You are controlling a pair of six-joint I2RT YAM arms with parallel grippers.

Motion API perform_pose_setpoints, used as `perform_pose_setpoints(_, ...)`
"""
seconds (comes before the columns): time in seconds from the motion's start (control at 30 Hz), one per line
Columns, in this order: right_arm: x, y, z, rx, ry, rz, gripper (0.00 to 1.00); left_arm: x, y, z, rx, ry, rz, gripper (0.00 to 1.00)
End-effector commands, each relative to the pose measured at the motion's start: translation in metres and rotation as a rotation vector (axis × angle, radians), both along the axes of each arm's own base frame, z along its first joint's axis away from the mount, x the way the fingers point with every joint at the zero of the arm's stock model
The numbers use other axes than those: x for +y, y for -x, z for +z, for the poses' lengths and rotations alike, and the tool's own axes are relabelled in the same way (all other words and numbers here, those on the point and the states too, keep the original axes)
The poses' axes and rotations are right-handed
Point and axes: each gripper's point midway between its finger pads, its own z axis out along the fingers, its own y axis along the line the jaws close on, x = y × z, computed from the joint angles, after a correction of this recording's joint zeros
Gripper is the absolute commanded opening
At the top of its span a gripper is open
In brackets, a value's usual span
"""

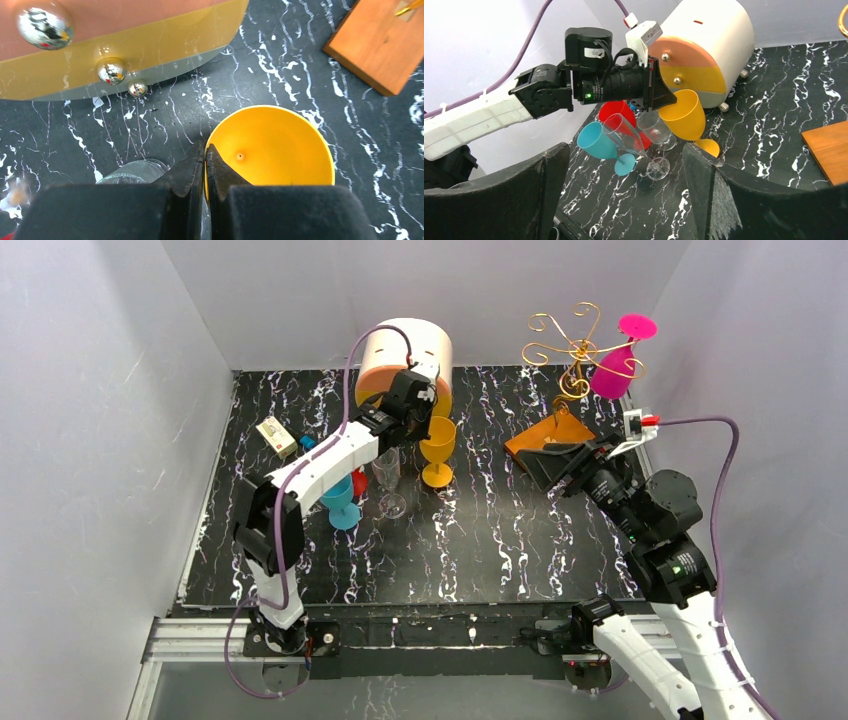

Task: Take the wine glass off the wine glass rack
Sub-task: Place the wine glass at the center of the board.

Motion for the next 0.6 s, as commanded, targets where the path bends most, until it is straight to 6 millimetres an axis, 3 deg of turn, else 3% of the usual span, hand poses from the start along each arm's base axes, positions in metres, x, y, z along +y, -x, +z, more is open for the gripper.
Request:
perform_pose_setpoints(0.0, -0.012, 0.001, 0.012, -0.028, 0.011, -0.055, 0.92, 0.008, -0.014, 0.000, -0.034, -0.039, 0.041, 0.00)
perform_pose_setpoints(0.13, -0.012, -0.001, 0.002, 0.020, 0.045, -0.063, 0.93, 0.019, -0.023, -0.012, -0.021, -0.062, 0.081, 0.00)
perform_pose_setpoints(0.33, -0.013, -0.012, -0.018, 0.133, 0.078, -0.091, 0.95, 0.017, -0.030, -0.008, -0.027, -0.044, 0.071, 0.00)
perform_pose_setpoints(0.57, -0.025, -0.017, -0.027, 0.162, 0.093, -0.171, 0.96, 0.028, -0.026, -0.012, -0.023, -0.084, 0.084, 0.00)
